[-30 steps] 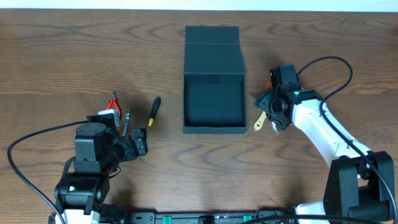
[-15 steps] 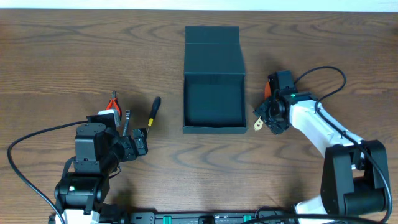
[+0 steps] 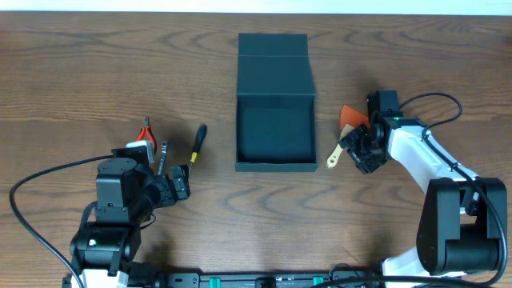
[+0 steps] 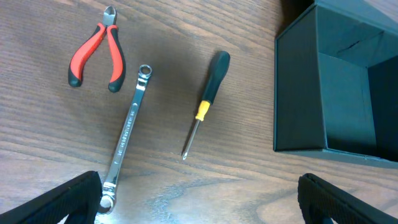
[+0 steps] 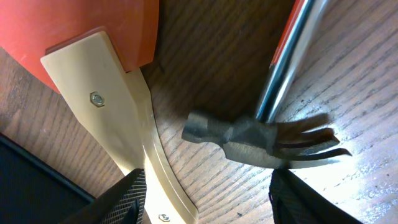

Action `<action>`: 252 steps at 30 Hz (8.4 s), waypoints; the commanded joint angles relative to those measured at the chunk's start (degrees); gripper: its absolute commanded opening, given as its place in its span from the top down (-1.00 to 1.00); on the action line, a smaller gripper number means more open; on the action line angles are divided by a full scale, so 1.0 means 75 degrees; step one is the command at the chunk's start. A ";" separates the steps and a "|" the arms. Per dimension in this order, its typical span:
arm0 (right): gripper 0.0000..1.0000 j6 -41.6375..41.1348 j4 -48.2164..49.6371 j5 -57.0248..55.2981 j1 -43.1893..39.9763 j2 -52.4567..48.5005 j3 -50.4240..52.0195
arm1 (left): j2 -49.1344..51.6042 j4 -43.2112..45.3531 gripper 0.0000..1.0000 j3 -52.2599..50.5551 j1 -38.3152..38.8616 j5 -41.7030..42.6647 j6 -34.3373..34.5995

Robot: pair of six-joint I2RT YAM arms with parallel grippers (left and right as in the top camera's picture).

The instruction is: Pack container

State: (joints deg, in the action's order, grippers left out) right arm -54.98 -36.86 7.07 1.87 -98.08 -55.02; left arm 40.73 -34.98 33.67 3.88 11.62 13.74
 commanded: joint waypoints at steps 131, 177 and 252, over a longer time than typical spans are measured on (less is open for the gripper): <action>0.98 0.4896 -0.0632 -0.1145 -0.0096 -0.0906 -0.0662 | 0.0000 -0.0134 -0.97 0.0152 0.0023 -0.0096 0.0044; 0.98 0.6135 -0.3587 -0.1323 0.0647 0.0050 -0.4313 | -0.0003 -0.0134 -0.97 0.0152 0.0023 -0.0096 0.0041; 0.98 1.3639 -0.3034 -0.0280 0.3841 0.0047 -0.2999 | -0.0003 -0.0128 -0.97 0.0152 0.0023 -0.0099 0.0044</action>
State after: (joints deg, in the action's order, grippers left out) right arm 45.65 -60.80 4.10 31.03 -98.94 -79.15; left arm 40.75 -35.83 33.67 3.88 11.57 13.74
